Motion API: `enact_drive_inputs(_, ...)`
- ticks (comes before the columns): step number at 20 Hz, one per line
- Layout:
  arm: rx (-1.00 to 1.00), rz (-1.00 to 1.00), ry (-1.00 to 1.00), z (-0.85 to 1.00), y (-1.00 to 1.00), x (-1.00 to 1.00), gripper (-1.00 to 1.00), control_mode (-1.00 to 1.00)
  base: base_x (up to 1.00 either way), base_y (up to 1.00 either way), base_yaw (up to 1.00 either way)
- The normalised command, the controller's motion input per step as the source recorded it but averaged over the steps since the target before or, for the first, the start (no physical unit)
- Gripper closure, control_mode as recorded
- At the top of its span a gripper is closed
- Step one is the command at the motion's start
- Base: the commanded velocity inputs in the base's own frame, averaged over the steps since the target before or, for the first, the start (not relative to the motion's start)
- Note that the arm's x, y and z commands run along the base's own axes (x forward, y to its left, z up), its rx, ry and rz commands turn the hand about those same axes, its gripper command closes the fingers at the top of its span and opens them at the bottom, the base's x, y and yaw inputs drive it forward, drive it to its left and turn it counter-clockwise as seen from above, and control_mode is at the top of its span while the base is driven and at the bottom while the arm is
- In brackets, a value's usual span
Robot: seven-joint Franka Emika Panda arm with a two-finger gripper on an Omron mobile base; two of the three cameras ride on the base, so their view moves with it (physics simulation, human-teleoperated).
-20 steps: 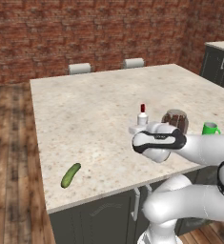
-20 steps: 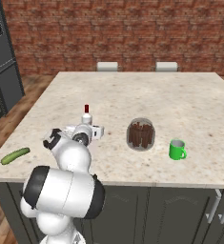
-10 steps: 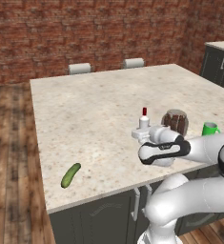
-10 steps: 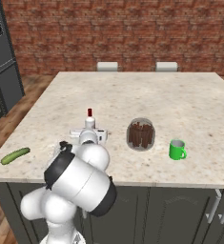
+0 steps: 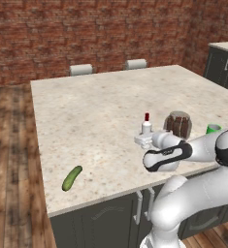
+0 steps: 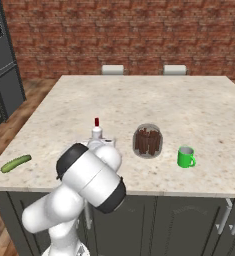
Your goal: Open the cabinet directly in front. Then move the liquor and the mug to the dining counter with the jar on it.
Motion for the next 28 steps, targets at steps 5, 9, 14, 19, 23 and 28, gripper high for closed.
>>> enact_drive_inputs(5, 0.0, 0.0, -0.01, -0.21, 0.0, 0.0, 1.0, -1.0, 0.0, 0.0, 0.0)
enact_drive_inputs(9, 0.0, 0.0, 0.0, -0.06, 0.0, 0.0, 1.0, -1.0, 0.0, 0.0, 0.0)
enact_drive_inputs(14, 0.0, 0.0, -0.02, -0.06, 0.0, 0.06, 1.0, -1.0, 0.0, 0.0, 0.0)
enact_drive_inputs(19, 0.0, 0.0, -0.03, -0.01, 0.0, 0.05, 1.0, -1.0, 0.0, 0.0, 0.0)
enact_drive_inputs(23, 0.0, 0.0, 0.0, 0.0, 0.0, 0.0, -1.0, -1.0, 0.0, 0.0, 0.0)
enact_drive_inputs(28, 0.0, 0.0, 0.0, 0.0, 0.0, 0.0, -1.0, -1.0, 0.0, 0.0, 0.0)
